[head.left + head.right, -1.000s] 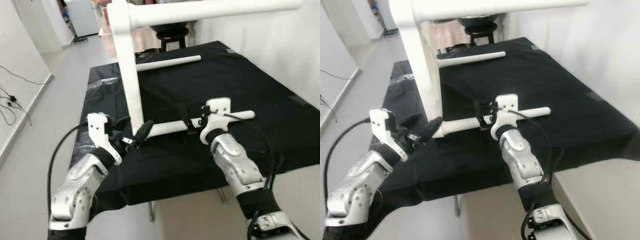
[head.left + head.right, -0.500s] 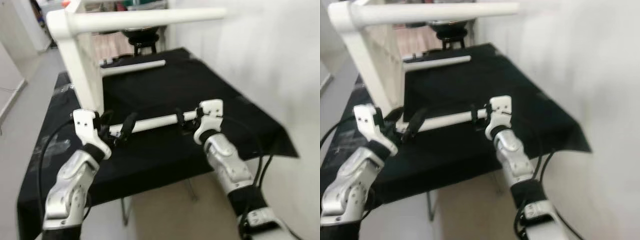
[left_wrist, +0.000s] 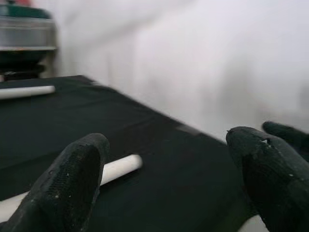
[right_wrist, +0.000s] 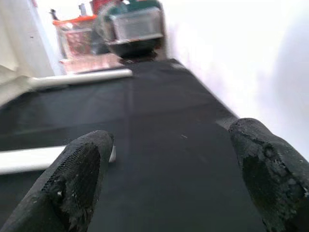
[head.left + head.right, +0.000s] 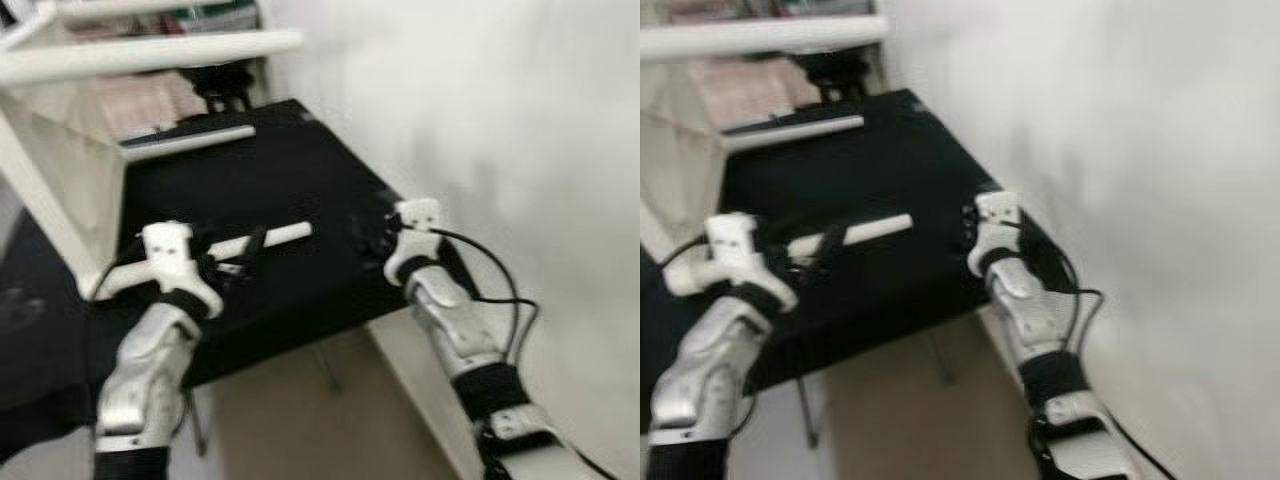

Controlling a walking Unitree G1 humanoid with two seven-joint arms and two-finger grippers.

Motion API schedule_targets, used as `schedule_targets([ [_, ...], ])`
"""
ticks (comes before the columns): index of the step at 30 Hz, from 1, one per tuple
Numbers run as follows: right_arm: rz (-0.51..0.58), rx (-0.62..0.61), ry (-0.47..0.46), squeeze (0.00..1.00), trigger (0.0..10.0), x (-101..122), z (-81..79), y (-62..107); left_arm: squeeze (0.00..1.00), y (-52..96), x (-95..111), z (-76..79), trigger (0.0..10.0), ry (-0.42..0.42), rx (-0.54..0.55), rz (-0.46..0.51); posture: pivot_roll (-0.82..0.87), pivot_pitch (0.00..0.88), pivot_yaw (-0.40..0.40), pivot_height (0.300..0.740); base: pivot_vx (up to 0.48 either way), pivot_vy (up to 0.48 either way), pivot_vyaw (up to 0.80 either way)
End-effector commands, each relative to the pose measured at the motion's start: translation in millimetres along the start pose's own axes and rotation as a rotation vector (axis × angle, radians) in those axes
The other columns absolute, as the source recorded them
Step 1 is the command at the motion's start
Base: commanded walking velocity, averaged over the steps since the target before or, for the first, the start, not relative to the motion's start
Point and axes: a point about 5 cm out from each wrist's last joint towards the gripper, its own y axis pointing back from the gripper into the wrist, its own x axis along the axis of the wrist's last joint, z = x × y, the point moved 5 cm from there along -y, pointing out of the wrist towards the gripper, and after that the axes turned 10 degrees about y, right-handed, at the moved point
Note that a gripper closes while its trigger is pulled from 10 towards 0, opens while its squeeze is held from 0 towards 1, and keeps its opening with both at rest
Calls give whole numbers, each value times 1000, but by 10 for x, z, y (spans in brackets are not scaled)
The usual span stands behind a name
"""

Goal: Building children table

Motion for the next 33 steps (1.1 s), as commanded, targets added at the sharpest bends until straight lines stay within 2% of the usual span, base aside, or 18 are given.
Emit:
schedule_targets([
  [1,25,9,3,0,10000,66,-31,-27,0,17,31,-60,10000,-9,18,12,-79,0,99,740,0,0,0],
  [11,32,27,3,0,10000,62,-53,-41,0,24,43,-104,10000,-10,38,22,-78,0,100,740,0,0,0],
  [15,32,31,-1,0,10000,57,-55,-49,0,15,7,-127,10000,-19,50,-3,-78,0,99,740,0,0,0],
  [33,29,46,-20,0,10000,39,-76,-57,0,1,-12,-138,10000,-18,57,-5,-76,0,102,740,0,451,0],
])
